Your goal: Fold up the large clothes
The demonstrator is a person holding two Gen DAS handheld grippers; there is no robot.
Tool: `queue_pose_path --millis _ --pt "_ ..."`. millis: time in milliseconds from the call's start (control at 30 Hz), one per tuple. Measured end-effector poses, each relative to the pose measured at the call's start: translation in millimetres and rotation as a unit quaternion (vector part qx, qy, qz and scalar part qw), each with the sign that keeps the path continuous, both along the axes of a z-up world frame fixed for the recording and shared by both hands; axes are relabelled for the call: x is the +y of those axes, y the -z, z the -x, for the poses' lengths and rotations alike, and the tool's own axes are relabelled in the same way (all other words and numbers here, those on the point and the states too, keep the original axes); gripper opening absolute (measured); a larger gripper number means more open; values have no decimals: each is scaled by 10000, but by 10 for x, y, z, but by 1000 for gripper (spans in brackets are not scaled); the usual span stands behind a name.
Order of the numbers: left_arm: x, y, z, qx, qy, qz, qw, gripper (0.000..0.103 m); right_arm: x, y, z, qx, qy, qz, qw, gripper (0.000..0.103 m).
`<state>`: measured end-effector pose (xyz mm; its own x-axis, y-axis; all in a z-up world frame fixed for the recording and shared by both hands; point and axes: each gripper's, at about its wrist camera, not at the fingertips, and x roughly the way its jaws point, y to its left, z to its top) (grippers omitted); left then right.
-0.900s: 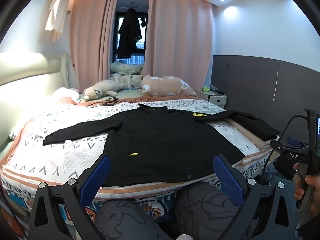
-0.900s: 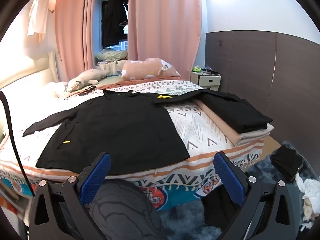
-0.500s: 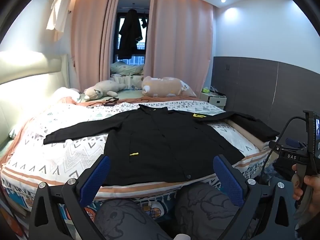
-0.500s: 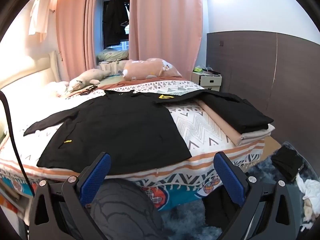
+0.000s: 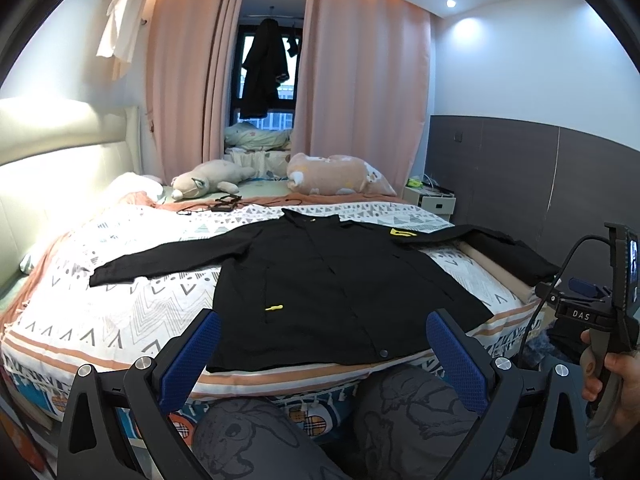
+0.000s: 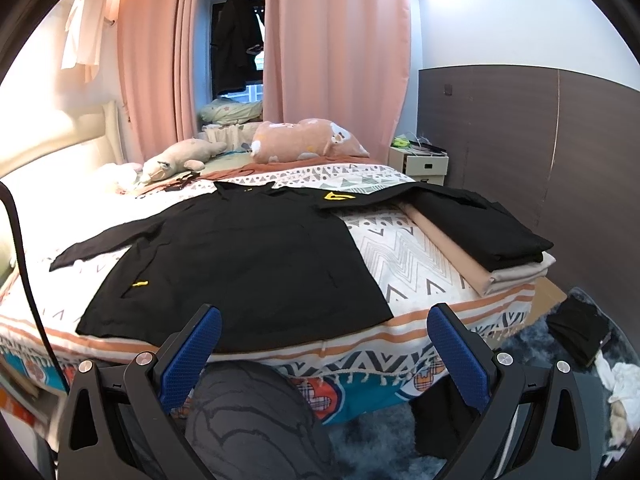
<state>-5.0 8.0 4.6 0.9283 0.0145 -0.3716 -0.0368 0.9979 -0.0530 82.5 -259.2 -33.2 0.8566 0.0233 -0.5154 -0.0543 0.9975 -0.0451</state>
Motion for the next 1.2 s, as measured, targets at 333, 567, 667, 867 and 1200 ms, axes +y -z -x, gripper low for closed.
queue_pose_path --millis 333,567,667,867,1200 --pt "116 37 -41 -49 -61 119 9999 103 95 44 -71 -18 -28 -36 10000 103" --pt "222 60 -160 -4 -122 65 9999 103 176 115 -195 -5 -119 -221 9997 103" --pt "283 94 -258 160 -162 127 9997 102 195 149 -295 -6 -163 -322 9993 103" --pt "475 139 -460 364 -325 106 9988 102 295 169 -617 -35 -197 -603 9980 103" --pt "910 151 -849 571 -747 243 9953 103 765 305 -1262 284 -495 -372 9977 103"
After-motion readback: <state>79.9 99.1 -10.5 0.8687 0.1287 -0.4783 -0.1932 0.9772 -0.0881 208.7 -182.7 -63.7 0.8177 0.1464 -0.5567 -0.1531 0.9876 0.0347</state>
